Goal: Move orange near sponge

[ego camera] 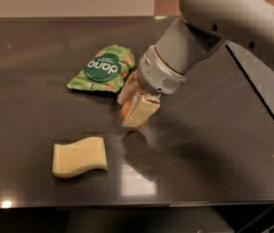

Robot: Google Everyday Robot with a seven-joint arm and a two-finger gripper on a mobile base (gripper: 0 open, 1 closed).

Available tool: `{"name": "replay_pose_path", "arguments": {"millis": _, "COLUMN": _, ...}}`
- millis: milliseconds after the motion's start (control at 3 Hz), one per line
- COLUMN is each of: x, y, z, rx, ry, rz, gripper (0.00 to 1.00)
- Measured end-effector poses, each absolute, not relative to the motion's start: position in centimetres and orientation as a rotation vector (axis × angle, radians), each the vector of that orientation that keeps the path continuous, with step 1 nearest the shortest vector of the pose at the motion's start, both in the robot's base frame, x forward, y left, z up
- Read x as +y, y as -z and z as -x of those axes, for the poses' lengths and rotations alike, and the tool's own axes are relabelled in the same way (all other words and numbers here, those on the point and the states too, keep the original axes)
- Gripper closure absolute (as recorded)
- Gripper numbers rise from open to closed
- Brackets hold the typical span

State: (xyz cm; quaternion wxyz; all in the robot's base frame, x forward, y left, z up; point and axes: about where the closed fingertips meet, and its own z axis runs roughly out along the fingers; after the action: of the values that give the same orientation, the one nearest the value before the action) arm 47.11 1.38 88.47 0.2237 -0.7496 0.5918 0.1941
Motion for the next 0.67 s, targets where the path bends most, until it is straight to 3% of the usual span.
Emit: {"name": "replay_pose_path", "arguments": {"millis": 667, "x": 3.7, "y": -87.4, "z": -45.0, "rx": 1.567, "ry": -0.606, "rz": 2.162, "gripper": 1.00}}
